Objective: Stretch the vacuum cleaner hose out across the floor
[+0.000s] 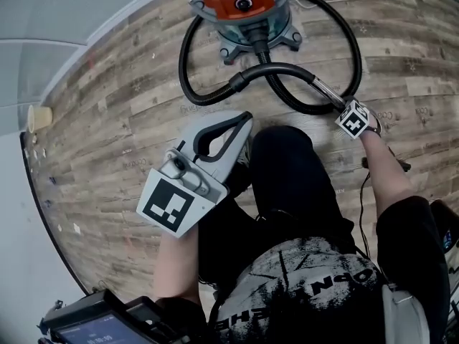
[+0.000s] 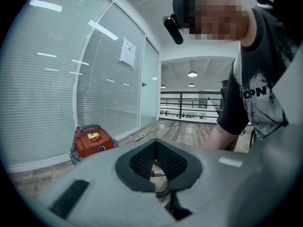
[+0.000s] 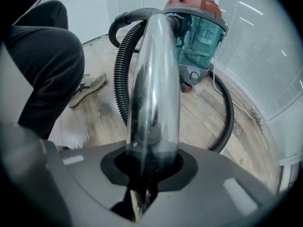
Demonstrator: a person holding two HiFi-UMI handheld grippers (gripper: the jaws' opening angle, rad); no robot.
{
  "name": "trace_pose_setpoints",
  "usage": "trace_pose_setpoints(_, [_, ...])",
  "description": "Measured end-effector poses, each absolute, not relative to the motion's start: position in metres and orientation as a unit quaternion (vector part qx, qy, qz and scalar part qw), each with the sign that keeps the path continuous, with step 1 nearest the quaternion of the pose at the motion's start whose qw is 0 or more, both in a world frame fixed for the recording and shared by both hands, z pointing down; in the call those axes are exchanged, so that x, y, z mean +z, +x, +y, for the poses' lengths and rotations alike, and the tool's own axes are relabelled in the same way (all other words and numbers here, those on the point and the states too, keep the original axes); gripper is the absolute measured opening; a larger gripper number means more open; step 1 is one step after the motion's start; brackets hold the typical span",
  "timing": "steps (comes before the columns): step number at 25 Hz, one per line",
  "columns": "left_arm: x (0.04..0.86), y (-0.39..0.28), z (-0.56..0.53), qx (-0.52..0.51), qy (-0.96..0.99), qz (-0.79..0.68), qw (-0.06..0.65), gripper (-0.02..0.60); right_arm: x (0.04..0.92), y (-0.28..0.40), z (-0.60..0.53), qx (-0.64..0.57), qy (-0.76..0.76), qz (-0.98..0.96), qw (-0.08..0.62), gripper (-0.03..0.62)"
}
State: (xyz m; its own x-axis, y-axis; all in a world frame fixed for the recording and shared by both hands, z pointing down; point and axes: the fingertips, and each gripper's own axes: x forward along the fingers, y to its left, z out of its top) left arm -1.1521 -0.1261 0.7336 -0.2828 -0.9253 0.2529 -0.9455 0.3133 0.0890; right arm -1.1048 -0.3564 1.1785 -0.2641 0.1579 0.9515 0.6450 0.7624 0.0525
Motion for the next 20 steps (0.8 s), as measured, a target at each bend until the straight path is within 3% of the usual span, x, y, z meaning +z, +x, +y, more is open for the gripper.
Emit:
trace_pose_setpoints(8, [0.723, -1.199, -0.115, 0.003, 0.602, -0.791, 0.110, 0.000, 1.093, -1.130, -0.342, -0.198, -0.241, -0.824, 0.473, 0.086])
trace_pose_setpoints(13, [0.656, -1.226, -0.108, -0.022, 0.619, -0.777, 0.115, 0.000, 0.968, -1.153, -0.332, -0.198, -0.212, -0.837, 0.464, 0.086])
trace_pose_setpoints(20, [0.531, -1.244, -0.069, -0.054, 0.600, -0.780, 0.172, 0.000, 0.773, -1.185, -0.317, -0.258, -0.188, -0.839, 0.441, 0.081])
